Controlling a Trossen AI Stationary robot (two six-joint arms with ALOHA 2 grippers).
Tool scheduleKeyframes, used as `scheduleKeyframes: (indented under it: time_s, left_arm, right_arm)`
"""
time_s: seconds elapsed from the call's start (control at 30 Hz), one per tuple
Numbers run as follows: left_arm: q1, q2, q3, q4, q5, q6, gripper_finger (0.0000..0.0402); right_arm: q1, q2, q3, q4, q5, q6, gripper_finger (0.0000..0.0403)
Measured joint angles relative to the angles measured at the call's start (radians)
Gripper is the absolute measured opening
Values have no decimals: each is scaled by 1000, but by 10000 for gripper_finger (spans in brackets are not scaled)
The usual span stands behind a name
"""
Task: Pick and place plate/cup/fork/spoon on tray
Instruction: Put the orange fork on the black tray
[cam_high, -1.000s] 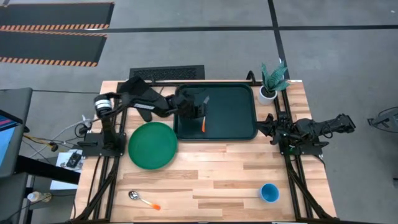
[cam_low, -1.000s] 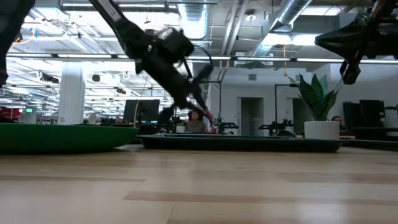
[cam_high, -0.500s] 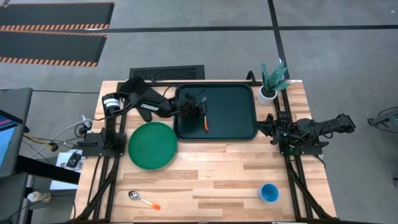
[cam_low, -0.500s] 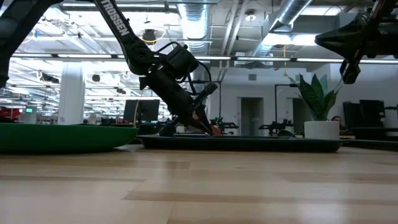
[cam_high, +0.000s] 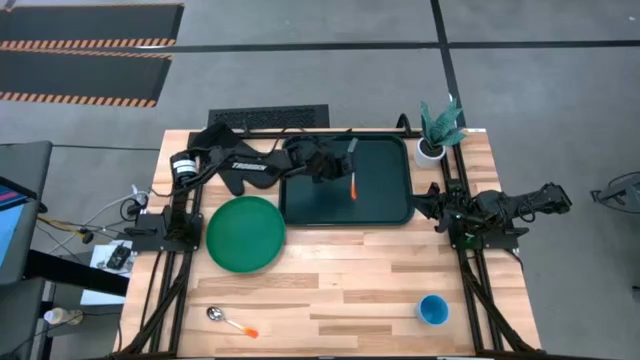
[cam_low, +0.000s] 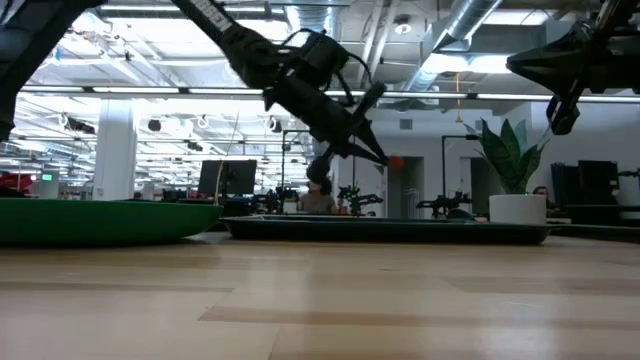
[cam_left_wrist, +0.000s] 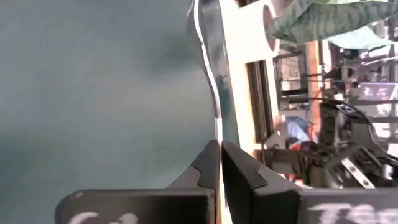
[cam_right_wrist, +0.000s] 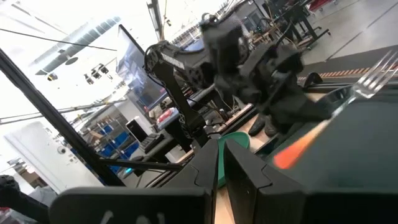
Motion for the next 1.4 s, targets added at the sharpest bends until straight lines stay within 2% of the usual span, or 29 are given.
scheduleKeyframes:
  time_s: [0.27, 0.43, 0.57, 0.87, 1.23, 1.4]
  left_arm:
    - [-3, 248, 335, -45, 59, 11, 0]
    - [-7, 393, 545, -166, 111, 11, 0]
    - [-13, 450, 647, -275, 116, 19, 0]
    - [-27, 470, 657, -406, 117, -20, 0]
    - [-28, 470, 643, -355, 102, -80, 0]
    - [-38, 470, 642, -392, 92, -91, 0]
  right_arm:
    - [0, 1, 0, -5, 0, -1, 52]
    - [0, -1, 0, -2, 0, 1, 52]
    - [0, -1, 0, -3, 0, 0, 52]
    - [0, -1, 0, 1, 0, 0, 52]
    - [0, -1, 0, 2, 0, 1, 52]
    - [0, -1, 0, 2, 0, 1, 52]
